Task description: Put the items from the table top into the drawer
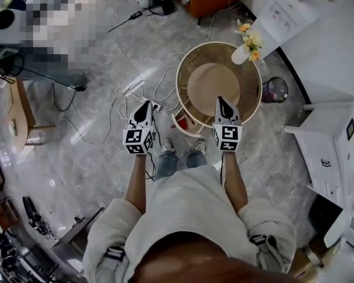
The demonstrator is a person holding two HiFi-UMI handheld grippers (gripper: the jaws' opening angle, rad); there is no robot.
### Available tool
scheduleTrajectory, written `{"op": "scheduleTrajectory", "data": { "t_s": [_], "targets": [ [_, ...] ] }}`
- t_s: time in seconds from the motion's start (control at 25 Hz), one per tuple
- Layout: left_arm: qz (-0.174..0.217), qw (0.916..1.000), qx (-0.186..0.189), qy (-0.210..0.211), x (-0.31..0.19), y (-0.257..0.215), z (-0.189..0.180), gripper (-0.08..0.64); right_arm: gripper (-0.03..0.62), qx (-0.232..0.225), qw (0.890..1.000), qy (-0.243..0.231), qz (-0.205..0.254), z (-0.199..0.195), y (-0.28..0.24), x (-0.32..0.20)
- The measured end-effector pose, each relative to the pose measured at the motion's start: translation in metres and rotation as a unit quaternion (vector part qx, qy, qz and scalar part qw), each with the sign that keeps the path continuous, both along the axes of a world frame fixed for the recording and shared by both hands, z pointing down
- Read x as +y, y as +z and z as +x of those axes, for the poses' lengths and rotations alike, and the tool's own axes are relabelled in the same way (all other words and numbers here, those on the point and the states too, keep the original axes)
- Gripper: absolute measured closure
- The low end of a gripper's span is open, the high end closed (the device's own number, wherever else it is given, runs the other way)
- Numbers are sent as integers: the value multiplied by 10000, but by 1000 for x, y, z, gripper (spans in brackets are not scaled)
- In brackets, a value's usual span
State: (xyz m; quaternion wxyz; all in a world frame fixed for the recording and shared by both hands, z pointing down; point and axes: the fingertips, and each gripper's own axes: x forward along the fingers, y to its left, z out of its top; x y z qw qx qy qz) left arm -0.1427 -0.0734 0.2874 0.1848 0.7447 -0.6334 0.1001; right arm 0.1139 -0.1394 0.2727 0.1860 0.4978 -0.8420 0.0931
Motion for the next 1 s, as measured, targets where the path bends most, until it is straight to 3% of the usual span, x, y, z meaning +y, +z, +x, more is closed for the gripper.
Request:
{"op": "scheduleTrajectory", "data": {
  "t_s": [0.28, 0.52, 1.0],
  "targets": [
    [478, 9986, -177, -125, -3, -84, -14, 545, 569, -62, 9982, 337, 485, 42, -86, 7],
    [983, 9944, -307, -250, -11, -145, -34, 545, 569, -145, 9947, 704, 739, 78, -126, 14],
    [1168, 9921, -373, -245, -8, -169, -42, 545, 569, -177, 9882, 1073, 1075, 103, -153, 1]
  ]
}}
